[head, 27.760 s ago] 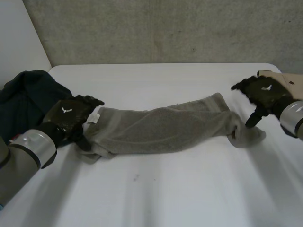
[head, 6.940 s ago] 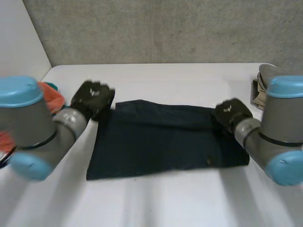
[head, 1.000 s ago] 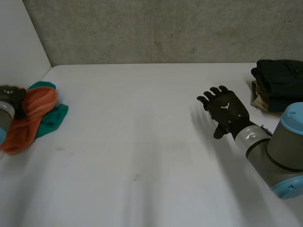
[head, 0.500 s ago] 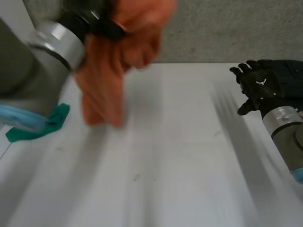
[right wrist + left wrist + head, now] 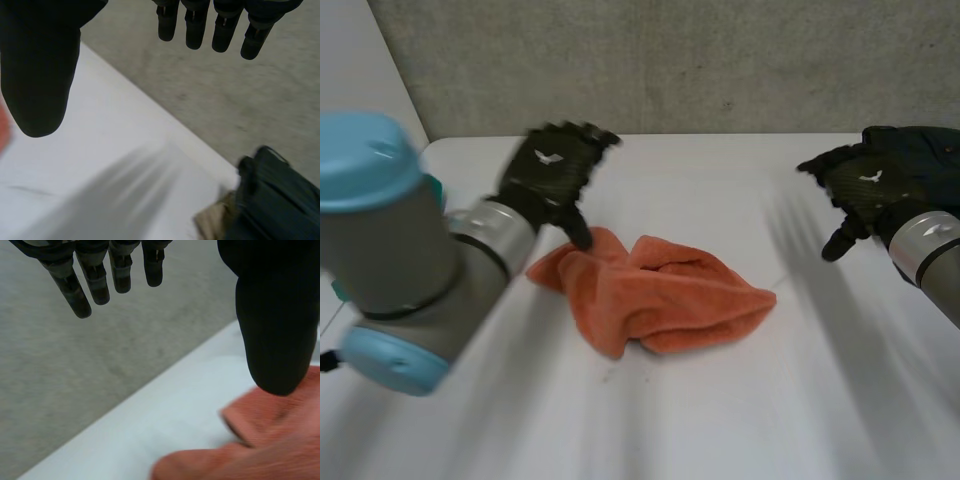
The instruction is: Fold the laundry.
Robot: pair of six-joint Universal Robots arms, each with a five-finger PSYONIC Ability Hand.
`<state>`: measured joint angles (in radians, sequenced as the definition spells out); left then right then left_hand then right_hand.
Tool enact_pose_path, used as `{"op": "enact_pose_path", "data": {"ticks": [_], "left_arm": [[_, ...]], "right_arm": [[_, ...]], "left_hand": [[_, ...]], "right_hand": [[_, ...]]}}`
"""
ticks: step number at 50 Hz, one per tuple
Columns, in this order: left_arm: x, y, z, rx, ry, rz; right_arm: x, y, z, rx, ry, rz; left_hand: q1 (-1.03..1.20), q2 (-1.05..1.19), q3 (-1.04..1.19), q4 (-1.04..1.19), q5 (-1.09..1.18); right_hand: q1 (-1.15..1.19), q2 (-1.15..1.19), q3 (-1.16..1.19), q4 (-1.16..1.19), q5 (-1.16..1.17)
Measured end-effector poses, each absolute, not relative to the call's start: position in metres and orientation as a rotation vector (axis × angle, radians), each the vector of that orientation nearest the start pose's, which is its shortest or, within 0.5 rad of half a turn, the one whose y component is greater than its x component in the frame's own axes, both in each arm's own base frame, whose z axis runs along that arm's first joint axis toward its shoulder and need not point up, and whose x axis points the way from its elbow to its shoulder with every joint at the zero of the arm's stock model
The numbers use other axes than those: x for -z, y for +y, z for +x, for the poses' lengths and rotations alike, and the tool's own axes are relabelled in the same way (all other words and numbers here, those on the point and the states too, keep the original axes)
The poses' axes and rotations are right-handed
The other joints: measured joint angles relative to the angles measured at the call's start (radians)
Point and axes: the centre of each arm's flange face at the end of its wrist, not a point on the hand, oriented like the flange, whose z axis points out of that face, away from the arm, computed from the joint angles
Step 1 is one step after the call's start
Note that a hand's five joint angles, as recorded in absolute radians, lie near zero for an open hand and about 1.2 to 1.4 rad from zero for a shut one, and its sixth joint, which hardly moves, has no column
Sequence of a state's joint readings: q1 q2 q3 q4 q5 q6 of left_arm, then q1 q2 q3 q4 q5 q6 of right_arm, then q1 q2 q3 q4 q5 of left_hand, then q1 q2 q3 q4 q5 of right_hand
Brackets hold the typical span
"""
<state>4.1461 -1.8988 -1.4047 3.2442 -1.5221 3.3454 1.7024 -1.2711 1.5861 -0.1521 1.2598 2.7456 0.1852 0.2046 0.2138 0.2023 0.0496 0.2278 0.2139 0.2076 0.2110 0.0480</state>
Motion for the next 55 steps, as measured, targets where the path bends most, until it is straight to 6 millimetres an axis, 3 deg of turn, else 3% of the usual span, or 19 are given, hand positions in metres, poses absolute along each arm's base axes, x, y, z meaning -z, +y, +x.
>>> {"op": "enact_pose_path", "data": {"ticks": [6,10,14,21,23,24,26,31,39,40,41,44,47,48,51,55], "left_arm": [[-0.265,-0.254,-0.280,2.300,2.359,0.948],[-0.244,-0.262,-0.261,2.186,2.512,1.016],[-0.220,-0.271,-0.254,2.086,2.650,1.082],[-0.178,-0.287,-0.261,1.956,2.825,1.189],[-0.178,-0.287,-0.261,1.956,2.825,1.189],[-0.164,-0.291,-0.270,1.928,2.854,1.237],[-0.158,-0.292,-0.276,1.920,2.857,1.263],[-0.142,-0.297,-0.289,1.901,2.830,1.293],[-0.128,-0.312,-0.297,1.886,2.736,1.263],[-0.130,-0.317,-0.298,1.907,2.695,1.251],[-0.133,-0.320,-0.299,1.923,2.673,1.245],[-0.155,-0.336,-0.302,2.048,2.548,1.209],[-0.195,-0.356,-0.306,2.247,2.348,1.131],[-0.221,-0.366,-0.307,2.365,2.220,1.071],[-0.264,-0.379,-0.307,2.540,2.012,0.964],[-0.355,-0.390,-0.298,2.858,1.548,0.696]], "right_arm": [[-0.218,-0.305,0.214,1.828,2.132,-1.128],[-0.206,-0.289,0.222,1.657,2.113,-1.324],[-0.191,-0.282,0.228,1.555,2.111,-1.392],[-0.156,-0.287,0.235,1.485,2.138,-1.339],[-0.156,-0.287,0.235,1.485,2.138,-1.339],[-0.143,-0.291,0.237,1.492,2.139,-1.298],[-0.138,-0.292,0.238,1.501,2.135,-1.285],[-0.125,-0.295,0.243,1.544,2.104,-1.261],[-0.112,-0.293,0.255,1.580,2.050,-1.277],[-0.113,-0.295,0.259,1.603,2.028,-1.286],[-0.114,-0.296,0.261,1.621,2.016,-1.290],[-0.127,-0.307,0.268,1.725,1.969,-1.285],[-0.157,-0.327,0.276,1.935,1.896,-1.224],[-0.177,-0.338,0.279,2.060,1.848,-1.161],[-0.215,-0.352,0.284,2.268,1.745,-1.017],[-0.312,-0.364,0.289,2.647,1.366,-0.589]], "left_hand": [[0.000,-0.001,0.000,0.000,0.000],[0.000,-0.001,0.000,0.000,0.000],[0.000,-0.001,0.000,0.000,0.000],[0.000,-0.001,0.000,0.000,0.000],[0.000,-0.001,0.000,0.000,0.000],[0.007,0.004,0.003,0.003,0.003],[0.007,0.005,0.003,0.003,0.003],[0.305,0.273,0.254,0.268,0.248],[0.775,0.769,0.748,0.758,0.710],[0.917,0.942,0.908,0.941,0.867],[0.917,0.975,0.944,0.980,0.881],[0.917,0.990,0.967,0.997,0.881],[0.917,0.990,0.967,0.997,0.881],[0.917,0.990,0.967,0.997,0.881],[0.926,0.990,0.967,0.997,0.894],[0.966,0.990,0.967,0.997,0.931]], "right_hand": [[0.000,0.000,0.000,0.000,0.000],[0.002,0.002,0.004,0.003,0.004],[0.004,0.002,0.004,0.003,0.004],[0.004,0.050,0.059,0.053,0.050],[0.004,0.050,0.059,0.053,0.050],[0.004,0.050,0.059,0.053,0.053],[0.004,0.050,0.060,0.054,0.056],[0.135,0.145,0.158,0.156,0.150],[0.601,0.622,0.624,0.619,0.577],[0.840,0.870,0.850,0.846,0.823],[0.868,0.949,0.944,0.942,0.906],[0.868,0.966,0.976,0.980,0.920],[0.868,0.966,0.977,0.982,0.921],[0.868,0.966,0.977,0.983,0.923],[0.868,0.966,0.977,0.984,0.929],[0.868,0.966,0.977,0.984,0.933]]}}
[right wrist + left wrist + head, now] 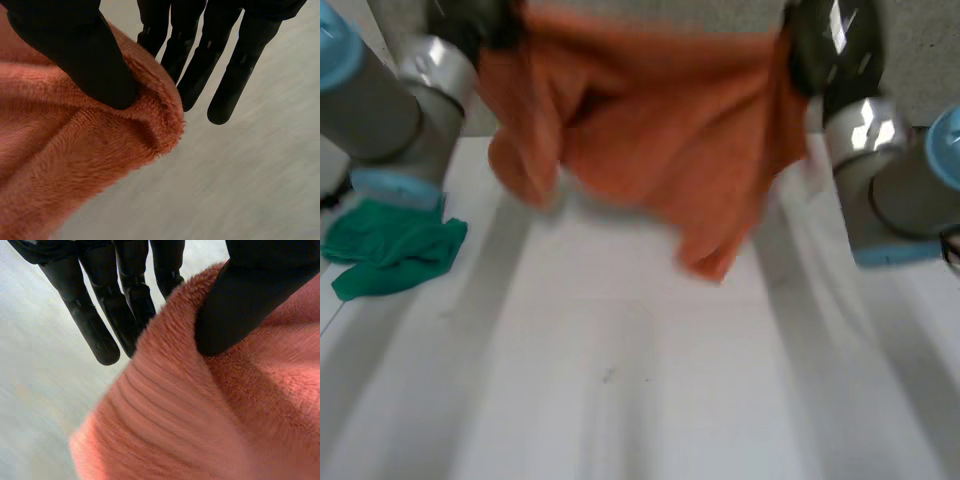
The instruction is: Fold the laundry.
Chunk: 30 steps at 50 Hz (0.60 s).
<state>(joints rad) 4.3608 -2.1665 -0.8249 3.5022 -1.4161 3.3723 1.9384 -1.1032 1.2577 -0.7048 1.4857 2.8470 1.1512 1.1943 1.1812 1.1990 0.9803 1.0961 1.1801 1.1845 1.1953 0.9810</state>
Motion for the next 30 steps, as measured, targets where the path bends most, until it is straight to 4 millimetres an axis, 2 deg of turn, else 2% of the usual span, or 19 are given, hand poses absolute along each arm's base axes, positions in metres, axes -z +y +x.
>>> {"op": "enact_pose_path", "data": {"ticks": [4,6,10,13,15,18,19,22,23,27,30], "left_arm": [[-0.401,-0.384,-0.288,3.001,1.310,0.558],[-0.409,-0.380,-0.284,3.033,1.266,0.531],[-0.395,-0.378,-0.279,3.012,1.341,0.549],[-0.363,-0.377,-0.277,2.941,1.487,0.603],[-0.332,-0.375,-0.276,2.865,1.621,0.661],[-0.283,-0.367,-0.274,2.733,1.815,0.756],[-0.261,-0.362,-0.273,2.669,1.895,0.797],[-0.221,-0.350,-0.268,2.534,2.042,0.872],[-0.199,-0.342,-0.264,2.450,2.122,0.910],[-0.164,-0.325,-0.255,2.295,2.260,0.965],[-0.149,-0.313,-0.248,2.207,2.334,0.989]], "right_arm": [[-0.360,-0.358,0.293,2.752,1.128,-0.393],[-0.375,-0.354,0.298,2.769,1.057,-0.348],[-0.371,-0.352,0.310,2.735,1.099,-0.397],[-0.349,-0.353,0.318,2.666,1.221,-0.498],[-0.322,-0.355,0.322,2.591,1.347,-0.590],[-0.278,-0.354,0.322,2.463,1.545,-0.717],[-0.255,-0.352,0.320,2.395,1.644,-0.779],[-0.211,-0.347,0.313,2.256,1.824,-0.897],[-0.186,-0.342,0.307,2.172,1.923,-0.963],[-0.144,-0.332,0.291,1.994,2.110,-1.075],[-0.128,-0.327,0.278,1.889,2.210,-1.098]], "left_hand": [[0.000,0.000,0.000,0.000,0.000],[0.000,0.000,0.000,0.000,0.000],[0.000,0.001,0.000,0.000,0.000],[0.000,0.003,0.006,0.000,0.000],[0.000,0.003,0.007,0.000,0.000],[0.000,0.003,0.007,0.000,0.000],[0.000,0.003,0.007,0.000,0.000],[0.000,0.003,0.007,0.000,0.000],[0.000,0.003,0.007,0.001,0.000],[0.000,0.003,0.007,0.001,0.000],[0.000,0.003,0.007,0.001,0.000]], "right_hand": [[0.000,0.000,0.000,0.000,0.012],[0.000,0.000,0.000,0.001,0.015],[0.000,0.000,0.000,0.001,0.020],[0.000,0.000,0.000,0.001,0.020],[0.000,0.000,0.000,0.002,0.020],[0.000,0.000,0.000,0.002,0.020],[0.000,0.000,0.000,0.002,0.020],[0.000,0.002,0.003,0.002,0.020],[0.000,0.002,0.005,0.003,0.020],[0.000,0.002,0.005,0.003,0.020],[-0.010,-0.059,-0.061,-0.070,-0.027]]}}
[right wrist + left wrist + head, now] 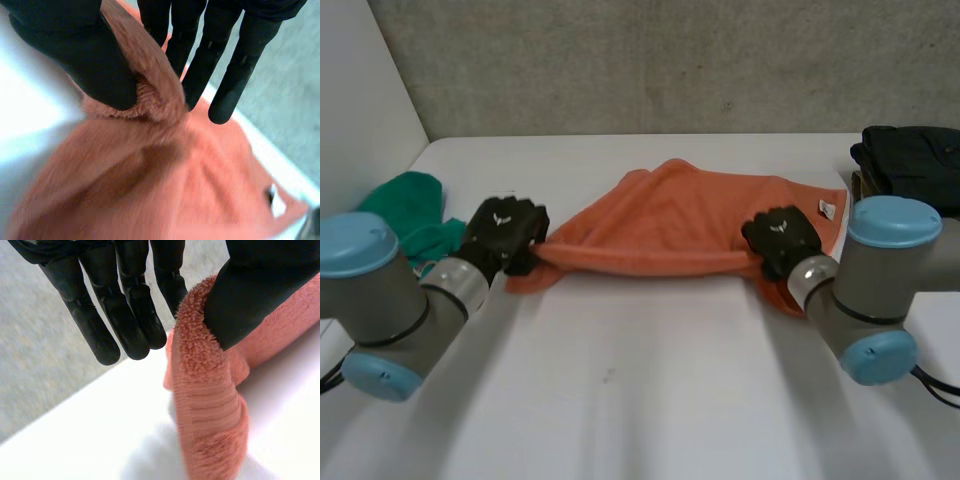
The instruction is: Fold the laundry.
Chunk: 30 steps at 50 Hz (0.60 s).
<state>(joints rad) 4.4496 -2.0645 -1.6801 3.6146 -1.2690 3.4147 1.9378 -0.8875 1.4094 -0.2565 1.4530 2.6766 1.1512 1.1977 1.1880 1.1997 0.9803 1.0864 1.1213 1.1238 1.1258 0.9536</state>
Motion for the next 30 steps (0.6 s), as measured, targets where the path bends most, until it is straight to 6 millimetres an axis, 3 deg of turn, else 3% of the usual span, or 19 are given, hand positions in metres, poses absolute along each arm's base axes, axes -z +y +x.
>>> {"op": "enact_pose_path", "data": {"ticks": [2,5,14,17,23,30], "left_arm": [[-0.147,-0.309,-0.246,2.184,2.354,0.993],[-0.152,-0.304,-0.241,2.177,2.359,0.987],[-0.180,-0.302,-0.235,2.263,2.286,0.953],[-0.188,-0.302,-0.234,2.294,2.266,0.937],[-0.197,-0.303,-0.233,2.330,2.259,0.901],[-0.206,-0.305,-0.230,2.368,2.257,0.859]], "right_arm": [[-0.126,-0.326,0.272,1.858,2.243,-1.077],[-0.131,-0.329,0.258,1.819,2.296,-0.952],[-0.155,-0.342,0.227,1.728,2.354,-0.542],[-0.162,-0.343,0.214,1.619,2.378,-0.411],[-0.165,-0.340,0.202,1.483,2.414,-0.361],[-0.157,-0.326,0.202,1.445,2.465,-0.548]], "left_hand": [[0.000,0.000,0.000,0.000,0.000],[0.000,0.000,0.000,0.000,0.000],[0.000,0.000,0.000,0.000,0.000],[0.000,0.000,0.000,0.000,0.000],[0.000,0.000,0.000,0.000,0.000],[0.000,0.000,0.000,0.000,0.000]], "right_hand": [[-0.087,-0.129,-0.127,-0.127,-0.125],[-0.438,-0.472,-0.466,-0.469,-0.484],[-0.616,-0.663,-0.658,-0.670,-0.694],[-0.626,-0.674,-0.668,-0.687,-0.712],[-0.626,-0.674,-0.668,-0.687,-0.710],[-0.625,-0.671,-0.666,-0.684,-0.673]]}}
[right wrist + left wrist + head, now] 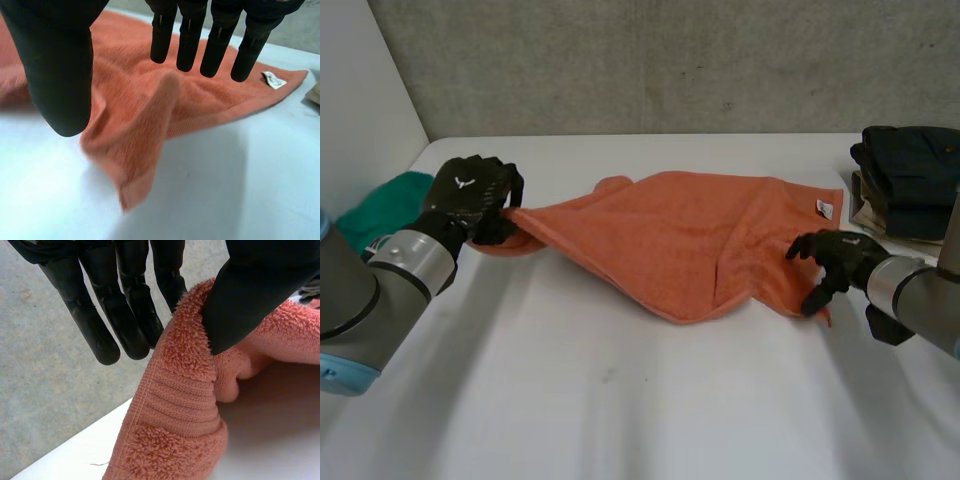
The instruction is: Fold the laundry.
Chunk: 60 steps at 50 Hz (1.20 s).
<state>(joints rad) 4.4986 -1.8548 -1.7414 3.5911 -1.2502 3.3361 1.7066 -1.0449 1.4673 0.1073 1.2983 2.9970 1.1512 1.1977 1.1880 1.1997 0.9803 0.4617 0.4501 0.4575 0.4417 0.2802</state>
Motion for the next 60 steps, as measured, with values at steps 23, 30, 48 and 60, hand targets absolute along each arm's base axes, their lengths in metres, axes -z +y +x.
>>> {"op": "enact_pose_path", "data": {"ticks": [23,30,48,60], "left_arm": [[-0.216,-0.310,-0.215,2.330,2.294,0.782],[-0.248,-0.295,-0.193,2.246,2.337,0.738],[-0.296,-0.242,-0.170,1.939,2.446,1.072],[-0.228,-0.314,-0.193,1.734,2.360,1.283]], "right_arm": [[-0.116,-0.330,0.223,1.852,2.413,-1.113],[-0.176,-0.324,0.212,2.008,2.369,-1.178],[-0.292,-0.273,0.177,1.823,2.430,-1.524],[-0.214,-0.324,0.214,1.658,2.486,-1.656]], "left_hand": [[0.000,0.000,0.000,0.000,0.000],[0.000,0.000,0.000,0.000,0.000],[0.000,0.001,0.002,0.000,0.000],[0.000,0.001,0.002,0.001,0.000]], "right_hand": [[0.667,0.731,0.727,0.751,0.712],[0.667,0.731,0.728,0.752,0.712],[0.667,0.731,0.728,0.753,0.712],[0.667,0.731,0.728,0.753,0.712]]}}
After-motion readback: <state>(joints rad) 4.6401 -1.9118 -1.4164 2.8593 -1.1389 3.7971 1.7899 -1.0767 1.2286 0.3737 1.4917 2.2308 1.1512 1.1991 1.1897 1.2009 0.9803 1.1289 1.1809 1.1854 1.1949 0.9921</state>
